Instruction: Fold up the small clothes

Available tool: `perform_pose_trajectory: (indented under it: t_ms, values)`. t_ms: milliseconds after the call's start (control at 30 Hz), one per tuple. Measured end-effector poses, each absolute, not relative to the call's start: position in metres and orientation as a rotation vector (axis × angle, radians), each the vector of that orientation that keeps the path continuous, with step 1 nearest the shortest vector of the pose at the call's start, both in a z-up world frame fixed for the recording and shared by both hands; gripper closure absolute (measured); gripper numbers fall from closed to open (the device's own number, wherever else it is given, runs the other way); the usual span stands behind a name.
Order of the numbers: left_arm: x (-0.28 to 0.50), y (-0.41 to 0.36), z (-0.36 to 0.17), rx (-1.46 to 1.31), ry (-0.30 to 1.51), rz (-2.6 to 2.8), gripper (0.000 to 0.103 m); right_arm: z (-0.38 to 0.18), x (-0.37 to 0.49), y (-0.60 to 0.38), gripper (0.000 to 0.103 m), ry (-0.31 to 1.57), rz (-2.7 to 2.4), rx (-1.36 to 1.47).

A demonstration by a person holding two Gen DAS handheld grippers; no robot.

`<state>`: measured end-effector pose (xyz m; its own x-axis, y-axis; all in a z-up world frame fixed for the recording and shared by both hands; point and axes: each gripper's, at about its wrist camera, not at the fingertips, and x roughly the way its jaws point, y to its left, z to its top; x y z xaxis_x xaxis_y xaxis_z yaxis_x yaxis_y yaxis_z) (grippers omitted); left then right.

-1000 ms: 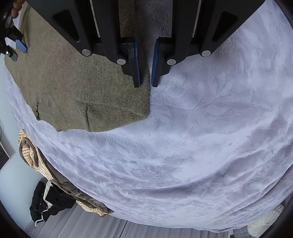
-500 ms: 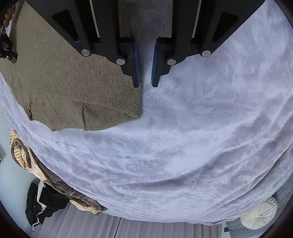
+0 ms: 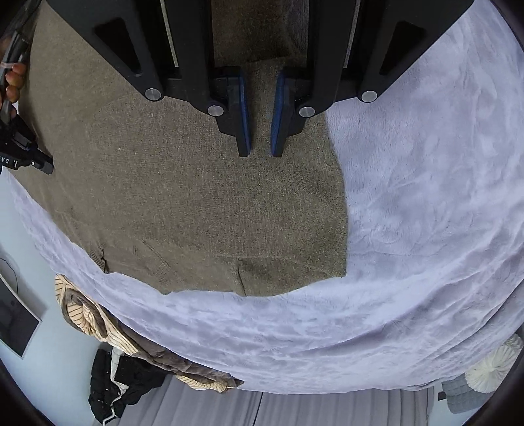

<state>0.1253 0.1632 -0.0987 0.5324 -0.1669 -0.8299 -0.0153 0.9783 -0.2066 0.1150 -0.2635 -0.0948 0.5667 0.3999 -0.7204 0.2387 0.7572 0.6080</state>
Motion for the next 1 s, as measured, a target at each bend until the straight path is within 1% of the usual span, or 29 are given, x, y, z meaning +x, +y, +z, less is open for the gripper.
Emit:
perform_pose_trajectory:
  t_ms: [133, 167, 200, 367, 633, 667, 700, 733, 767, 833, 933, 1000]
  values:
    - [0.122, 0.167, -0.093, -0.215, 1.017, -0.063, 0.089, -0.091, 0.105, -0.273, 0.101, 0.992, 0.083, 0.714]
    - [0.119, 0.166, -0.091, -0.215, 1.017, -0.054, 0.089, -0.090, 0.102, -0.276, 0.099, 0.985, 0.093, 0.741]
    - [0.117, 0.165, -0.088, -0.207, 1.018, -0.042, 0.089, -0.088, 0.100, -0.279, 0.096, 0.981, 0.100, 0.763]
    - [0.099, 0.153, -0.077, -0.172, 1.012, -0.023, 0.089, -0.080, 0.085, -0.282, 0.095, 0.978, 0.132, 0.764]
    - [0.073, 0.127, -0.065, -0.198, 1.017, -0.019, 0.088, -0.079, 0.056, -0.285, 0.092, 0.991, 0.156, 0.805]
    - [0.070, 0.123, -0.063, -0.193, 1.019, -0.012, 0.059, -0.079, 0.053, -0.285, 0.091, 0.992, 0.160, 0.809]
    - [0.068, 0.121, -0.062, -0.191, 1.019, -0.004, 0.009, -0.078, 0.049, -0.286, 0.088, 0.993, 0.164, 0.812]
    - [0.063, 0.119, -0.059, -0.190, 1.003, 0.018, 0.000, -0.077, 0.045, -0.287, 0.083, 0.990, 0.166, 0.817]
    - [0.057, 0.116, -0.054, -0.184, 0.968, 0.032, 0.000, -0.077, 0.042, -0.288, 0.080, 0.986, 0.168, 0.821]
    - [0.054, 0.108, -0.051, -0.172, 0.977, 0.013, 0.000, -0.074, 0.035, -0.290, 0.063, 0.972, 0.178, 0.835]
    - [0.050, 0.099, -0.051, -0.172, 1.002, -0.001, 0.000, -0.069, 0.027, -0.295, 0.054, 0.960, 0.181, 0.842]
    - [0.049, 0.093, -0.053, -0.169, 1.032, -0.011, 0.000, -0.068, 0.021, -0.300, 0.051, 0.953, 0.185, 0.859]
